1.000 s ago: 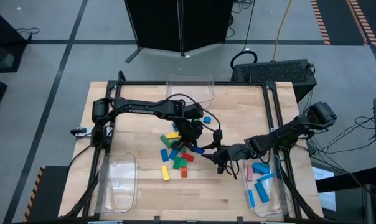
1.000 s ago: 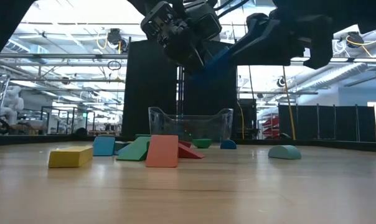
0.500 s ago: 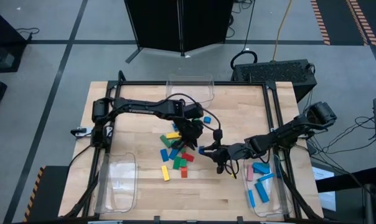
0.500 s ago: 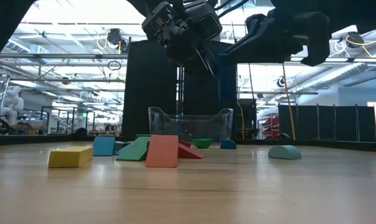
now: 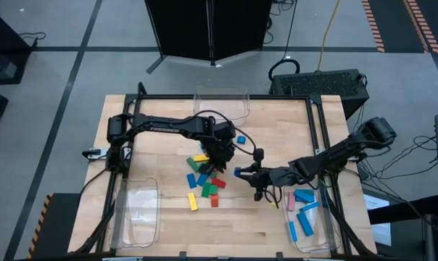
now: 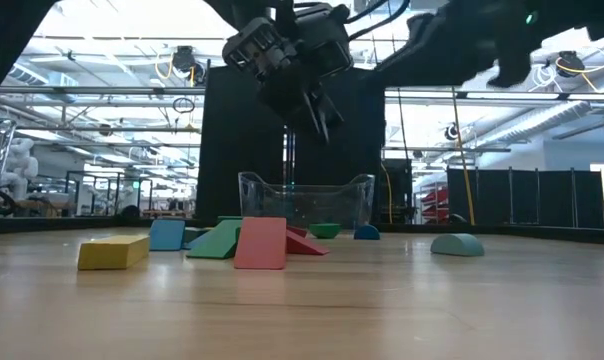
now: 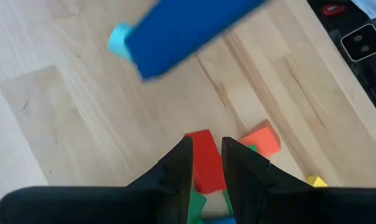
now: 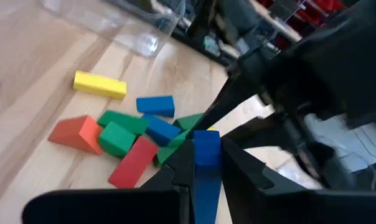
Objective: Sort blocks by size
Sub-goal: Put the dark blue rectangle block into the bottom right transparent bin
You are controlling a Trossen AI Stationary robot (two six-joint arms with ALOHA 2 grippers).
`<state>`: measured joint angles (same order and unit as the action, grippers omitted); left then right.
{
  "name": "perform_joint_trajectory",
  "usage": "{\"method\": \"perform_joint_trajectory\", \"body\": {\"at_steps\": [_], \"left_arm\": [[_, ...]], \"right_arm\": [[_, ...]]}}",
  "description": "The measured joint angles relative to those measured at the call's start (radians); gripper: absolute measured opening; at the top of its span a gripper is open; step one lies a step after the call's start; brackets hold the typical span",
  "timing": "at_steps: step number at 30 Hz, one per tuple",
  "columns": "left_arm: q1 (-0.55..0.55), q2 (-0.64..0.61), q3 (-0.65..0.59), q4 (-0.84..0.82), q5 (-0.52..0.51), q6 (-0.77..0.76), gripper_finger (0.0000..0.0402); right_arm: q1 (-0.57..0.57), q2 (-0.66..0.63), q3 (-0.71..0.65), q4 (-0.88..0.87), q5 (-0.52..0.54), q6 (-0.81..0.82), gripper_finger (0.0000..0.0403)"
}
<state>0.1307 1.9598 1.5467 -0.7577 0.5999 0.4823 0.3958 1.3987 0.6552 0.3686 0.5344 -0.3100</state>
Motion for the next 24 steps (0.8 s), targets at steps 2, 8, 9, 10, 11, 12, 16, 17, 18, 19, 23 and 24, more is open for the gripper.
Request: {"method": "perform_joint_trajectory", "body": {"at_steps": [2,8,9,10,11,12,16,17,18,19,23,24], "left_arm": [[0.000,0.000,0.000,-0.018,0.000,0.019,0.0088],[0.000,0.000,0.000,-0.057,0.000,0.028,0.0088],[0.000,0.000,0.000,-0.060,0.000,0.027,0.0088],[0.000,0.000,0.000,-0.066,0.000,0.024,0.0088],[0.000,0.000,0.000,-0.072,-0.001,0.023,0.0088],[0.000,0.000,0.000,-0.080,-0.003,0.022,0.0088],[0.000,0.000,0.000,-0.126,-0.007,0.017,0.0088],[0.000,0.000,0.000,-0.136,-0.008,0.011,0.0088],[-0.002,0.000,0.000,-0.141,-0.012,0.002,0.0088],[-0.002,0.000,0.000,-0.147,-0.017,-0.002,0.0088],[-0.010,0.000,0.000,-0.158,-0.065,-0.031,0.0088],[-0.013,0.000,0.000,-0.160,-0.081,-0.043,0.0088]], "right_arm": [[0.017,-0.041,0.000,-0.054,0.031,0.019,0.0044],[0.089,-0.182,0.000,-0.232,0.148,0.134,0.0044],[0.102,-0.206,0.000,-0.263,0.158,0.157,0.0044],[0.116,-0.231,0.000,-0.295,0.168,0.179,0.0044],[0.130,-0.255,0.000,-0.324,0.175,0.203,0.0044],[0.141,-0.281,0.000,-0.351,0.175,0.225,0.0044],[0.191,-0.375,0.000,-0.472,0.175,0.347,0.0044],[0.204,-0.397,0.000,-0.503,0.175,0.385,0.0044],[0.217,-0.420,0.000,-0.538,0.174,0.422,0.0044],[0.231,-0.442,0.000,-0.575,0.173,0.458,0.0044],[0.285,-0.517,0.000,-0.715,0.167,0.606,0.0044],[0.299,-0.533,0.000,-0.742,0.163,0.645,0.0044]]}}
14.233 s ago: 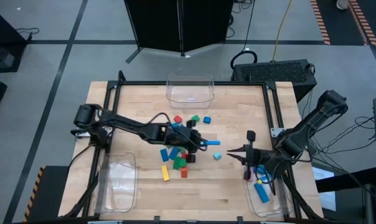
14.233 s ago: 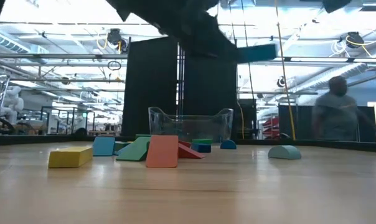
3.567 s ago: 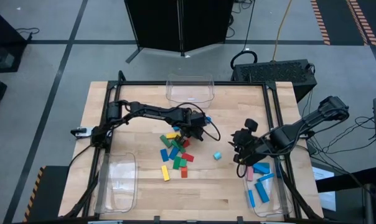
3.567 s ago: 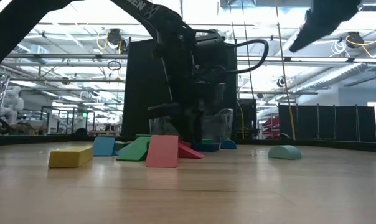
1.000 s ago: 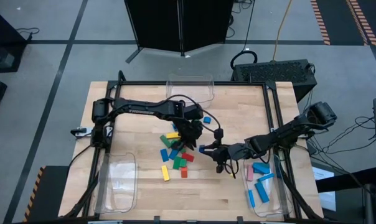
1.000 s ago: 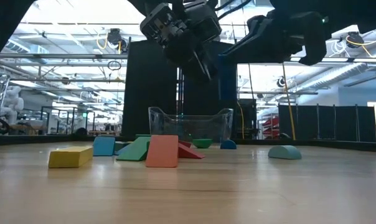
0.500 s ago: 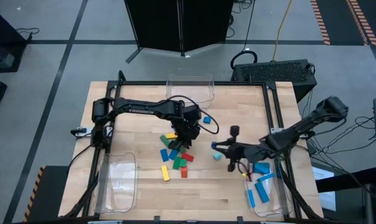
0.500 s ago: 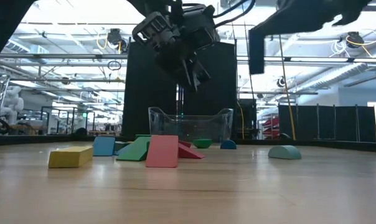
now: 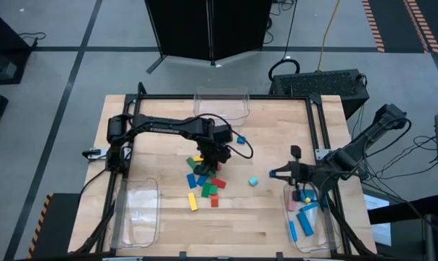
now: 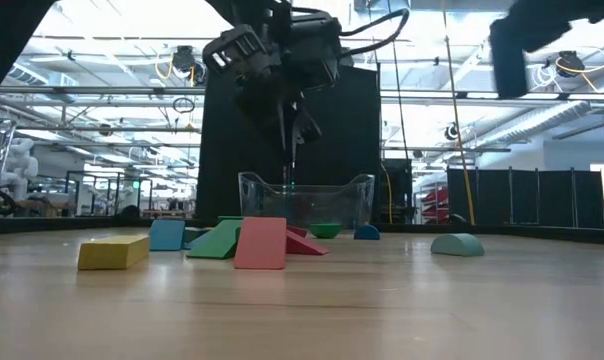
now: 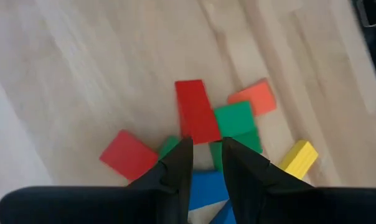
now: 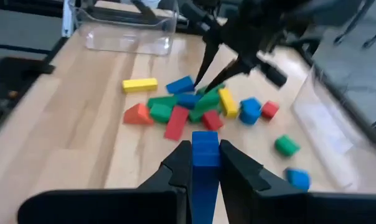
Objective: Sort blocks by size
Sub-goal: Put the dark blue rectangle block into the bottom right transparent bin
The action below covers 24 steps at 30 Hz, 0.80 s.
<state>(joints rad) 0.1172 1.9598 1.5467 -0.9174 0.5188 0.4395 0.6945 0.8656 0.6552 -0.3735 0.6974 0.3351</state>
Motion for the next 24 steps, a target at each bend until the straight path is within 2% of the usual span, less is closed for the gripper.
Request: {"method": "perform_joint_trajectory", "body": {"at_steps": [9,24], "left_arm": [[-0.043,0.000,0.000,-0.018,-0.095,-0.041,0.0088],[-0.067,0.000,0.000,-0.020,-0.111,-0.069,0.0088]], "right_arm": [[0.101,-0.045,0.000,-0.098,-0.178,0.252,0.0044],[0.278,-0.021,0.000,-0.254,-0.241,0.686,0.0045]]}}
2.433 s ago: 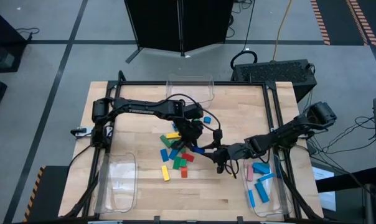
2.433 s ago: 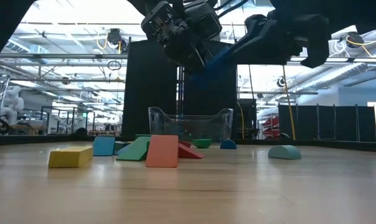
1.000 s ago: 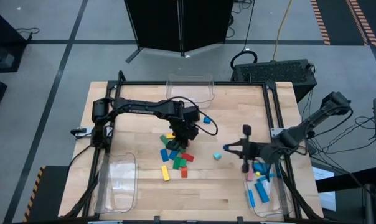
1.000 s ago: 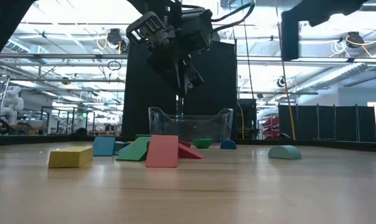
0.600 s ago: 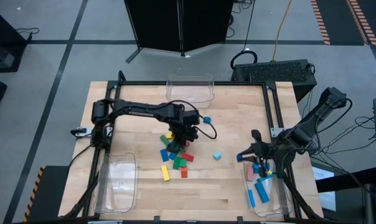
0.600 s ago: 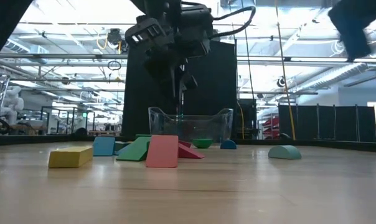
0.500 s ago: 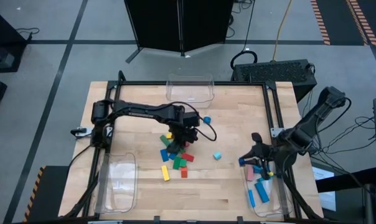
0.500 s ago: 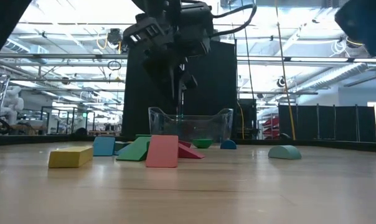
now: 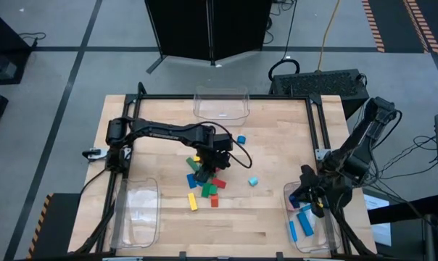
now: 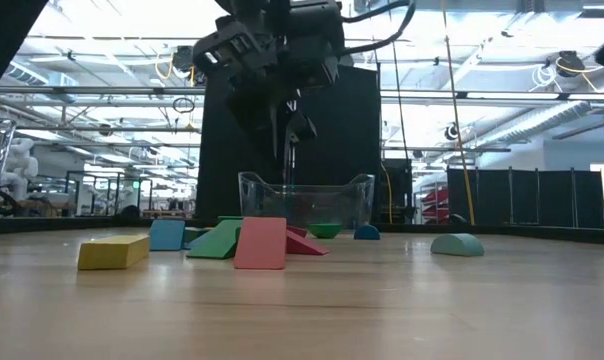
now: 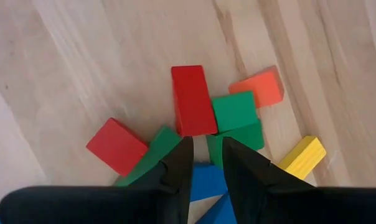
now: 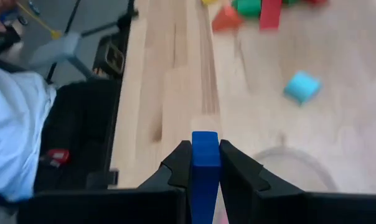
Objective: Sort blocks by size
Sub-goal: Put the dark blue rectangle block into the bottom right transparent bin, then put the dark green rectangle block into the bottom right transparent bin
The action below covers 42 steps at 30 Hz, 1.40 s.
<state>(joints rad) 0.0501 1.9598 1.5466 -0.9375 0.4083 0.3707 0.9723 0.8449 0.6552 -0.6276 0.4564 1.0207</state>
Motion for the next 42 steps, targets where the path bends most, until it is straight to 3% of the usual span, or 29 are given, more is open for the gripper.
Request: {"method": "perform_joint_trajectory", "body": {"at_steps": [15,20,28,32,37,42], "left_arm": [[0.000,0.000,0.000,-0.002,-0.090,-0.026,0.0088],[0.001,0.000,0.000,-0.061,-0.197,-0.037,0.0088],[0.000,-0.040,0.000,-0.085,-0.209,-0.031,0.0088],[0.001,-0.101,0.000,-0.080,-0.207,-0.029,0.0088],[0.003,-0.186,0.000,-0.061,-0.222,-0.051,0.0088],[0.002,-0.250,-0.031,-0.057,-0.231,-0.078,0.0088]], "right_arm": [[0.057,0.151,0.000,-0.048,-0.018,0.118,0.0109],[0.057,0.145,0.000,-0.068,-0.007,0.118,0.0128],[0.056,0.072,0.000,-0.066,0.044,0.101,0.0123],[0.056,0.027,-0.001,-0.010,0.125,-0.005,0.0122],[0.056,0.007,-0.001,0.059,0.315,-0.180,0.0121],[0.051,0.008,-0.001,0.052,0.411,-0.204,0.0121]]}}
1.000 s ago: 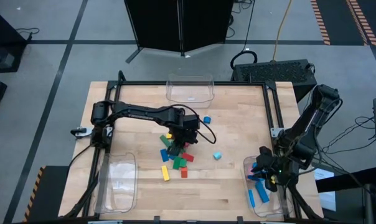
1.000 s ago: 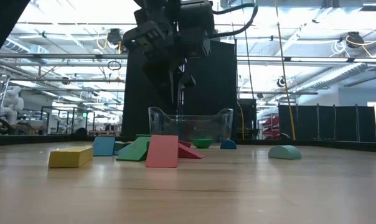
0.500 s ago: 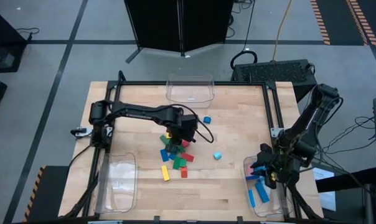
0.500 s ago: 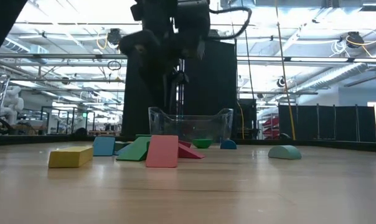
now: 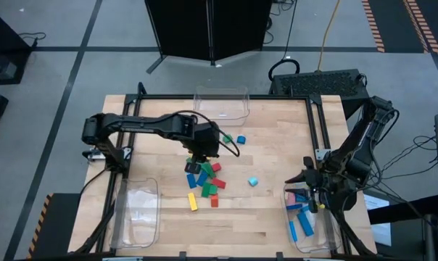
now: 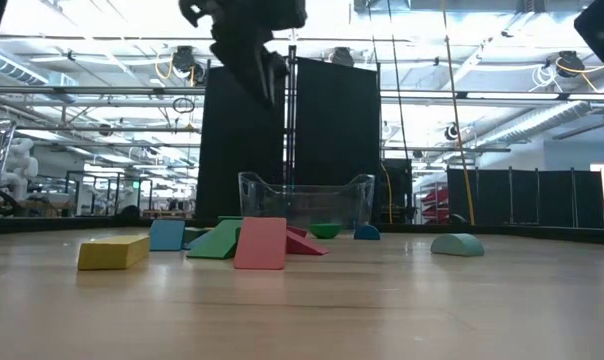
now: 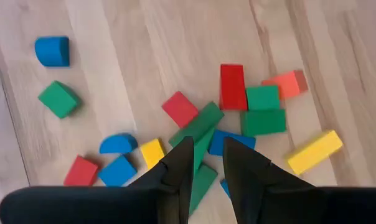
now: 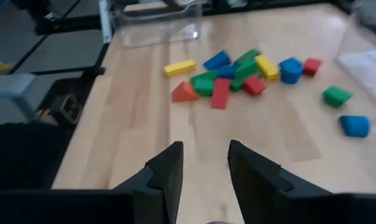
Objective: Sort blocks by size
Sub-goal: Put the dark green rectangle block into the bottom right transparent bin
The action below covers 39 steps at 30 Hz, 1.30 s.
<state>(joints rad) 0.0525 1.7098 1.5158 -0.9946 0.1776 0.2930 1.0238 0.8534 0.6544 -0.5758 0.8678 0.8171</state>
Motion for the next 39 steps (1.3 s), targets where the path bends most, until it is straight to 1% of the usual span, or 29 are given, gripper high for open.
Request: {"method": "perform_joint_trajectory", "body": {"at_steps": [3,6,8,12,16,18,21,23,27,33,39], "left_arm": [[0.000,-0.037,-0.071,0.027,-0.005,-0.018,0.0088],[0.003,-0.080,-0.175,0.111,-0.025,-0.035,0.0088],[0.008,-0.111,-0.255,0.175,-0.029,-0.052,0.0088],[0.016,-0.166,-0.428,0.362,-0.029,-0.100,0.0088],[0.017,-0.192,-0.572,0.533,-0.031,-0.220,0.0088],[0.014,-0.194,-0.620,0.583,-0.063,-0.315,0.0088],[-0.004,-0.194,-0.654,0.584,-0.161,-0.427,0.0088],[-0.016,-0.194,-0.660,0.562,-0.191,-0.450,0.0088],[-0.039,-0.194,-0.660,0.537,-0.231,-0.399,0.0088],[-0.053,-0.194,-0.660,0.492,-0.223,-0.242,0.0088],[-0.053,-0.194,-0.660,0.461,-0.219,-0.201,0.0088]], "right_arm": [[-0.011,0.004,0.000,0.004,0.059,0.010,0.0121],[-0.030,0.016,0.000,0.028,0.123,0.011,0.0121],[-0.046,0.023,0.000,0.047,0.144,-0.006,0.0121],[-0.086,0.046,0.000,0.090,0.184,-0.076,0.0121],[-0.137,0.070,0.000,0.146,0.185,-0.148,0.0121],[-0.161,0.081,0.000,0.174,0.184,-0.178,0.0121],[-0.197,0.094,0.000,0.207,0.184,-0.215,0.0121],[-0.218,0.101,0.000,0.218,0.184,-0.228,0.0121],[-0.258,0.122,0.000,0.229,0.183,-0.231,0.0121],[-0.300,0.164,0.000,0.229,0.174,-0.231,0.0121],[-0.325,0.199,0.000,0.228,0.173,-0.231,0.0121]]}}
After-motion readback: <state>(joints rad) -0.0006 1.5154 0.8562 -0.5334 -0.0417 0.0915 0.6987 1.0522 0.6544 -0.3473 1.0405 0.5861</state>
